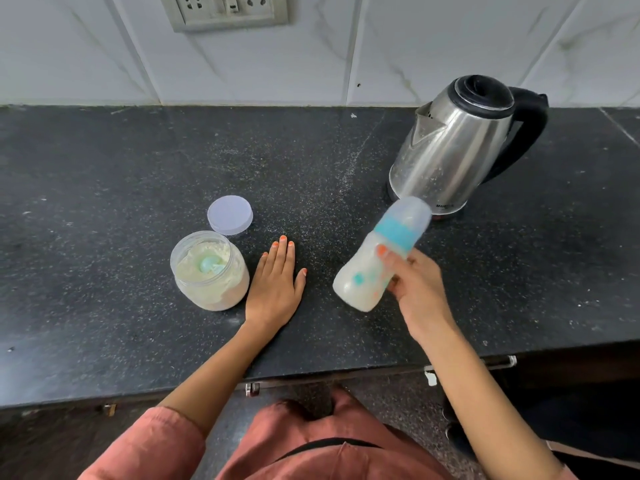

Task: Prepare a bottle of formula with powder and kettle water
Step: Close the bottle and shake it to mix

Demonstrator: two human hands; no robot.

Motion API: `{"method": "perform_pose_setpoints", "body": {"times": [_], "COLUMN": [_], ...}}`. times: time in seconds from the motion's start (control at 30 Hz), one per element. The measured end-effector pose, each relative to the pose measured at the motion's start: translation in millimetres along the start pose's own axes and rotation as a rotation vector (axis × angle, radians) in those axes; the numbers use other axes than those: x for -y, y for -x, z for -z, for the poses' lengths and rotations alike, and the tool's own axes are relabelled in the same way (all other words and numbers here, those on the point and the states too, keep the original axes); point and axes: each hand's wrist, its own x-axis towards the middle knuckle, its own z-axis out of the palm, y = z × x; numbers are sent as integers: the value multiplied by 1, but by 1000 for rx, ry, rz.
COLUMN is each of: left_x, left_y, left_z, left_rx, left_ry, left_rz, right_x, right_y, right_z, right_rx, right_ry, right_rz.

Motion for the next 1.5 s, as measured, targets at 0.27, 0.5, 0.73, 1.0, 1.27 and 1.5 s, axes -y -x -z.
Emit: {"method": "perform_pose_setpoints", "body": {"times": [0.27,0.5,0.73,1.0,1.27,1.5], "left_x": [0,-1,-1,-1,-2,-1], "left_y": [-1,0,0,1,2,2], "left_z": [0,1,2,2,2,2], "left_rx": [-6,-13,-8,-11,-17,-13], "left_ry": [-6,9,12,9,8,11], "left_rz": [-2,-7,-1,-4,-7,-2], "right_x": [-15,7,-4,-2,10,5], "right_y": [5,-20,1,1,-14,0], "right_z": [-1,3,-2,-2,1,5], "right_rx": [119,-148,123,25,-200,-6], "right_ry": [112,-293,124,83,-330,-14], "right_rz": [-39,64,-70,17,78,31]}}
